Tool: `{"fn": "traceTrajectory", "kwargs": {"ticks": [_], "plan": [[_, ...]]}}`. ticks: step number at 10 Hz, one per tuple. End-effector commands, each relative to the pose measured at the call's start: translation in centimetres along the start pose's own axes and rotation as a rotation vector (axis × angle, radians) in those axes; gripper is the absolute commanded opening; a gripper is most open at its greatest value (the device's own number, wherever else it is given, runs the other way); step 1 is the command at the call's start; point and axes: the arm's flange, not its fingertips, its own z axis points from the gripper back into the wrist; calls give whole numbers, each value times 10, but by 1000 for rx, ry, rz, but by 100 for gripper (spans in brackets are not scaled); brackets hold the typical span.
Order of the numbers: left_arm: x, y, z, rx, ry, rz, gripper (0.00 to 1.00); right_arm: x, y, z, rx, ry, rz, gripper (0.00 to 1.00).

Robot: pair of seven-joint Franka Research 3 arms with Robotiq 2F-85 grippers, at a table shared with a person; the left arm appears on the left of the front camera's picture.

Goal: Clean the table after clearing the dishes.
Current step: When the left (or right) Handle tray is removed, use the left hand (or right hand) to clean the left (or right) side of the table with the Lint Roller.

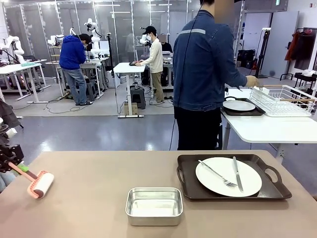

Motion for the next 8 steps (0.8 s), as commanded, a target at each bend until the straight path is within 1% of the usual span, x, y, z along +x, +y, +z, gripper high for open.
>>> {"fn": "traceTrajectory", "kwargs": {"ticks": [1,3,4,6,8], "plan": [[-13,-1,1,114,-18,46,21,0,3,1,10,-4,3,100],[-18,-14,11,143,-37,33,21,0,3,1,10,-4,3,100],[-23,-27,21,157,-52,12,21,0,3,1,10,-4,3,100],[-41,-61,47,210,-88,-16,21,0,3,1,10,-4,3,100],[-62,-110,71,265,-122,-56,21,0,3,1,10,-4,3,100]]}}
